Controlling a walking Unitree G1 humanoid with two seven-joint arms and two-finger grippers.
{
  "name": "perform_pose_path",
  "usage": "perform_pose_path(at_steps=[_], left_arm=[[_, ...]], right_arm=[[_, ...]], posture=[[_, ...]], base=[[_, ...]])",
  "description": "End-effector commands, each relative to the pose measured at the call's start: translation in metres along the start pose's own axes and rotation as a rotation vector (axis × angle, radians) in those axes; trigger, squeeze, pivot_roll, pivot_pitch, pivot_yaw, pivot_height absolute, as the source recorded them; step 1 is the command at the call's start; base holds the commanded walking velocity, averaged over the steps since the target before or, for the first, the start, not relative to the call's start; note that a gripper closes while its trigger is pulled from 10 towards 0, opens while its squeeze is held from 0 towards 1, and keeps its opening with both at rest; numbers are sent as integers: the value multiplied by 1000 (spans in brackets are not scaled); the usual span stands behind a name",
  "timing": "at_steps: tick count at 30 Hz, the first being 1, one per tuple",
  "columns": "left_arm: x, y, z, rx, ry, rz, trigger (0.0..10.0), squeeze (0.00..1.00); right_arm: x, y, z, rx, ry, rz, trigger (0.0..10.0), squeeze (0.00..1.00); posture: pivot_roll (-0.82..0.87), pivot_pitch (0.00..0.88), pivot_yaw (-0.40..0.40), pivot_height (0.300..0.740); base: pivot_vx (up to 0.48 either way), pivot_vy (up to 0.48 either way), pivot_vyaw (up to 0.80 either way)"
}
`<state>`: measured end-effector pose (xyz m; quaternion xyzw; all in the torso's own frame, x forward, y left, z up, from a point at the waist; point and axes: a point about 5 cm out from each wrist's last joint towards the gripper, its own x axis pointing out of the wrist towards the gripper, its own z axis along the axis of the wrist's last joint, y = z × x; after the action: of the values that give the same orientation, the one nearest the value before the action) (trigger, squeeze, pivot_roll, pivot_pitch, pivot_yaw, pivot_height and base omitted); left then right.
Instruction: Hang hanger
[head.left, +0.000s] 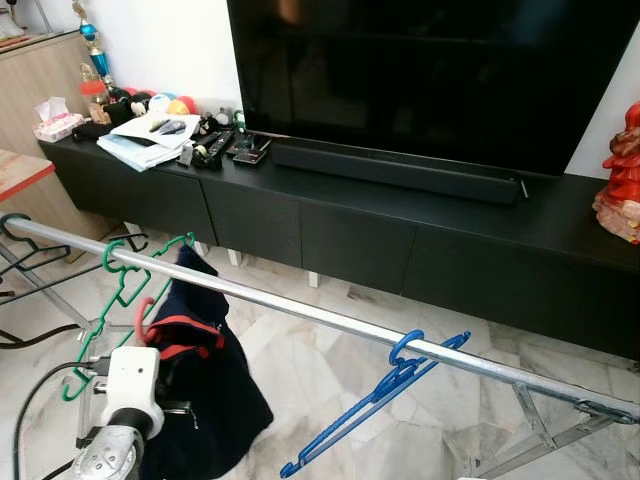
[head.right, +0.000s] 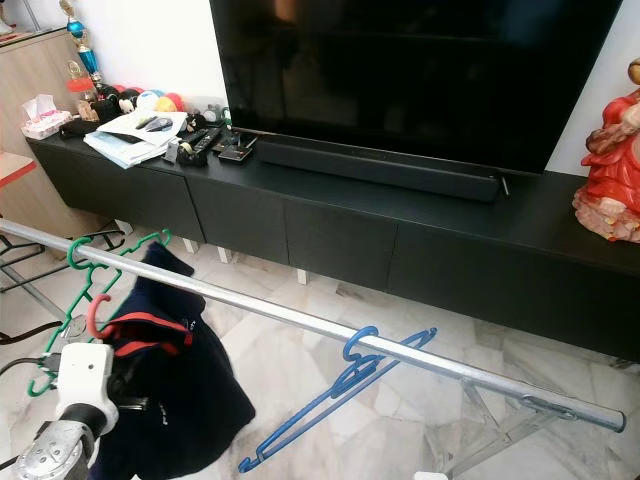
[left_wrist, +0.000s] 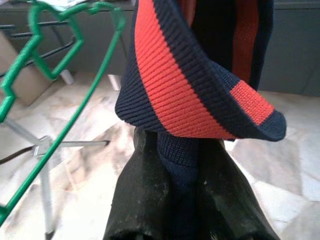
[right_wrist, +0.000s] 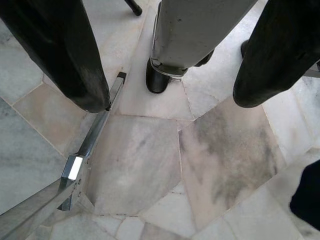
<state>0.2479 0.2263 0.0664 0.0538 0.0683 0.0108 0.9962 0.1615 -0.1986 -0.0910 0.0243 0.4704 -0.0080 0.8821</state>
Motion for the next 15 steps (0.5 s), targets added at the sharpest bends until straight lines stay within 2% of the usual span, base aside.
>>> perform_pose_path(at_steps=[1, 6, 15], left_arm=[[-1, -2, 6, -16, -47, -4, 10000, 0], [-3, -6, 3, -37, -37, -25, 10000, 0], [-2, -6, 5, -32, -41, -32, 10000, 0]], right_arm=[[-1, 2, -5, -1, 16, 5, 10000, 0], [0, 2, -4, 1, 16, 4, 10000, 0], [0, 2, -4, 3, 15, 5, 10000, 0]], posture=[[64, 35, 38, 740], [65, 37, 37, 740], [67, 46, 36, 740]], base=[[0, 0, 0], [0, 0, 0], [0, 308, 0]])
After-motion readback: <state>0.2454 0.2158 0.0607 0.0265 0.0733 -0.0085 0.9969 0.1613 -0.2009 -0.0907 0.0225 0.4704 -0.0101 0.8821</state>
